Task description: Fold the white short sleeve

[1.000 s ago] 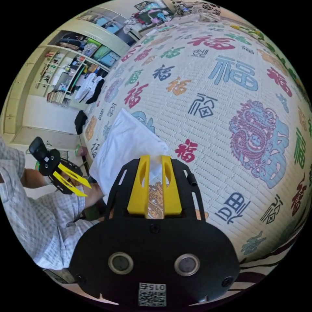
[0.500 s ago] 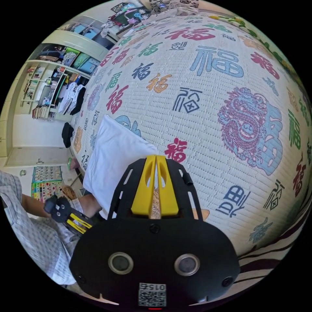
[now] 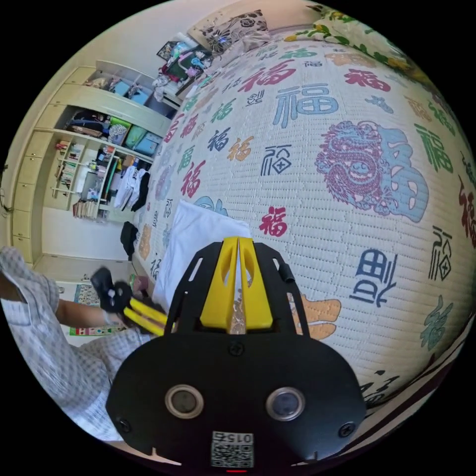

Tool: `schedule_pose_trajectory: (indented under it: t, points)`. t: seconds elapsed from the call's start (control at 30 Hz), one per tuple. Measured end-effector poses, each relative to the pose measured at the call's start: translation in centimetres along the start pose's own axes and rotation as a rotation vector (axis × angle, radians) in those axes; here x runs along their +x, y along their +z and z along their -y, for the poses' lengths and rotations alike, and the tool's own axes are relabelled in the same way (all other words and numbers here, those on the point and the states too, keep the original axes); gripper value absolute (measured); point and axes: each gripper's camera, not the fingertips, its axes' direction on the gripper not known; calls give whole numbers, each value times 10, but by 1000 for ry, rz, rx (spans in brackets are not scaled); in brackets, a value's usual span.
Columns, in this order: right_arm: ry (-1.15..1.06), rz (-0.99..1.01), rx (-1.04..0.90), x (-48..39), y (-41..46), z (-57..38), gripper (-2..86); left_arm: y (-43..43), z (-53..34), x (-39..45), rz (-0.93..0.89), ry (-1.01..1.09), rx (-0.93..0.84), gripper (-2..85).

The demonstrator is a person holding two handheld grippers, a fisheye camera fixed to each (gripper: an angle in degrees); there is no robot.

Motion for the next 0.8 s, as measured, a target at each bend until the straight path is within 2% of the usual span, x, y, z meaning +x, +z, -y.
schedule_pose_trajectory:
  t: [0.07, 0.13, 0.17, 0.3, 0.4, 0.47, 0.53, 0.63, 0.8]
  points:
    - [23, 53, -13, 18, -5, -13, 40, -67, 2, -49, 90, -120, 180, 73]
    - [41, 97, -54, 30, -3, -17, 60, -109, 10, -78, 206, -142, 246, 86]
    - [36, 123, -59, 33, -2, -16, 72, -129, 20, -91, 295, -133, 256, 94]
    - [8, 150, -83, 32, 5, -2, 77, -151, 73, -103, 386, 73, 199, 110]
    - [3, 164, -120, 30, 9, 7, 20, -131, 117, -113, 358, 221, -11, 80]
    - [-11, 168, -118, 26, -1, 11, 7, -118, 130, -118, 366, 314, -196, 18]
    - [-38, 174, -109, 20, -11, 13, 3, -136, 128, -116, 358, 348, -139, 7]
    - [-73, 113, -126, 13, -20, 17, 1, -177, 121, -129, 239, 267, -55, 0]
    - [-11, 130, -128, 28, -17, 25, 22, -192, 115, -157, 219, 136, -48, 11]
